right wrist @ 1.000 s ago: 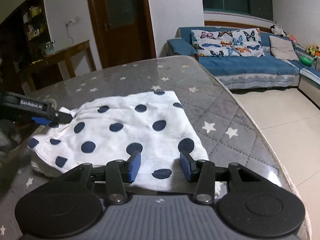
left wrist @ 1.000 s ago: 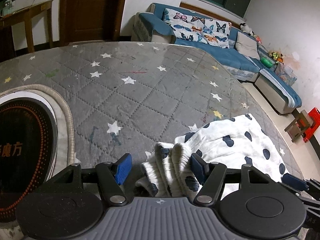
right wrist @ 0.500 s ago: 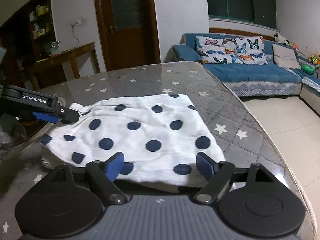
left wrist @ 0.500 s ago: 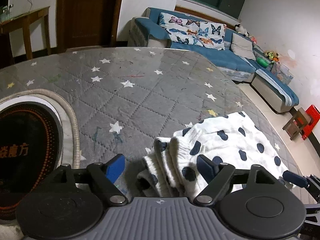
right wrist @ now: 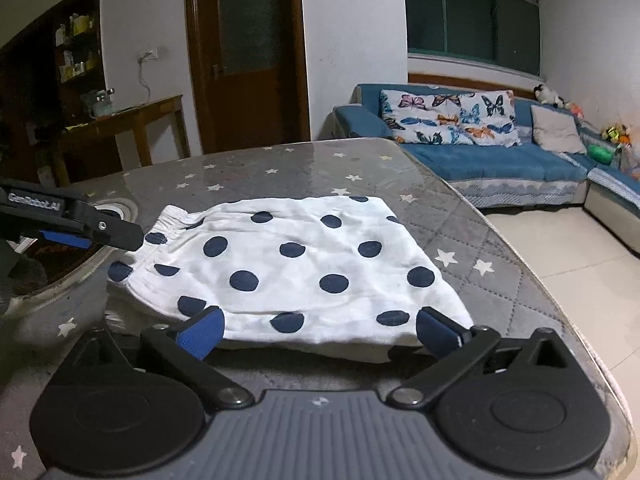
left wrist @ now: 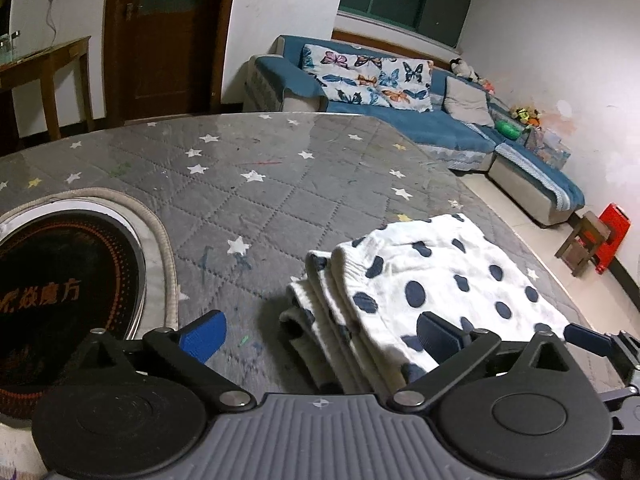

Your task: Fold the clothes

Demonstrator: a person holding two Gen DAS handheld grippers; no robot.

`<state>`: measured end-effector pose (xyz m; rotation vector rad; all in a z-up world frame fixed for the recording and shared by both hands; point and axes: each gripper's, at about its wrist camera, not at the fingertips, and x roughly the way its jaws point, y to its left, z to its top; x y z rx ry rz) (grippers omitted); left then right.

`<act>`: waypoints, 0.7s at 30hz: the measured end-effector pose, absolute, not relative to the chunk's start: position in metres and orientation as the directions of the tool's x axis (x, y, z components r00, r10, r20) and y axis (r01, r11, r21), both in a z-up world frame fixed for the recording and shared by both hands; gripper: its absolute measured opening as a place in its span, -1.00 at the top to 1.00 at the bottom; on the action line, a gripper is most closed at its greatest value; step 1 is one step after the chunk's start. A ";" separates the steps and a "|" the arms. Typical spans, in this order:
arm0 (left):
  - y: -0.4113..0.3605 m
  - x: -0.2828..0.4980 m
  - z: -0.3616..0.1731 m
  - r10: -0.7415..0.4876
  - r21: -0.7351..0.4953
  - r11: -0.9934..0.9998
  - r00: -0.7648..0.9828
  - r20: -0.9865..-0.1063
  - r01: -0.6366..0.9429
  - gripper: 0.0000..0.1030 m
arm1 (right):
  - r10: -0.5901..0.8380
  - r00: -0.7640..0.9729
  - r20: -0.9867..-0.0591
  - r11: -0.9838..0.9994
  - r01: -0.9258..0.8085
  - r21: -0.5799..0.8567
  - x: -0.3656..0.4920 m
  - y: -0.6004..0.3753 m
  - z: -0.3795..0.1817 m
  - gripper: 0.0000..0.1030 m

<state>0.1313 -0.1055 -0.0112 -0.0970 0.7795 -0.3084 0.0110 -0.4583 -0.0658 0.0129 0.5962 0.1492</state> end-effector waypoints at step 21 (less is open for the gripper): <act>-0.083 0.084 -0.012 -0.301 -0.193 0.954 0.699 -0.649 0.232 -1.00 | 0.067 0.824 -0.563 0.997 -0.072 0.014 -0.013 -0.436 -0.066 -1.00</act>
